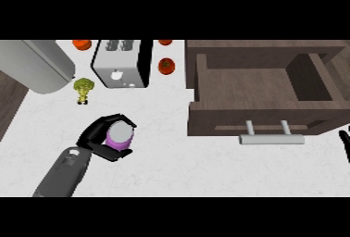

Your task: Pick up the can, place it into the drawer and close the drawer

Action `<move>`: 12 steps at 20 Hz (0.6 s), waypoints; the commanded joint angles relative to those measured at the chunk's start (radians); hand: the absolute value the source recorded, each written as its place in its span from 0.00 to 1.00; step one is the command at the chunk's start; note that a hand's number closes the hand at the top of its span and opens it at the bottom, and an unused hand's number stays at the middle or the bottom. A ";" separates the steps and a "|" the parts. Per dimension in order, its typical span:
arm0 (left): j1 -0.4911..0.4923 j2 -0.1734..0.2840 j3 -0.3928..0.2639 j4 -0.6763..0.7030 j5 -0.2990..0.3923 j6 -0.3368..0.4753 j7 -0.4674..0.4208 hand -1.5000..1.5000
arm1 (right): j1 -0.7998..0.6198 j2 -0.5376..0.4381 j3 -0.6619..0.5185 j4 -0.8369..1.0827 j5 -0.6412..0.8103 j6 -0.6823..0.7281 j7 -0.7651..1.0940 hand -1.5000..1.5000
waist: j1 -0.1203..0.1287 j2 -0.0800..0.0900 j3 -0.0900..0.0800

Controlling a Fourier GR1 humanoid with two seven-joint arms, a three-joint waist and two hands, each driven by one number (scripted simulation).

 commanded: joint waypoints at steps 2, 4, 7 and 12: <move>0.056 -0.039 -0.007 -0.126 0.054 -0.088 0.079 1.00 | 0.052 -0.023 -0.067 0.033 -0.053 0.055 -0.057 0.00 | 0.006 -0.003 0.000; 0.098 -0.030 -0.038 -0.207 0.050 -0.123 0.065 1.00 | 0.008 0.006 -0.030 -0.008 -0.031 0.009 -0.009 0.00 | 0.011 -0.004 0.000; 0.123 -0.036 0.026 -0.271 0.125 -0.062 0.116 1.00 | 0.024 -0.020 -0.052 -0.035 -0.060 0.036 0.015 0.00 | 0.013 -0.005 0.001; 0.078 -0.069 0.271 -0.187 0.243 0.330 0.180 1.00 | 0.012 0.008 -0.024 -0.007 -0.009 0.006 -0.007 0.00 | 0.029 -0.005 0.001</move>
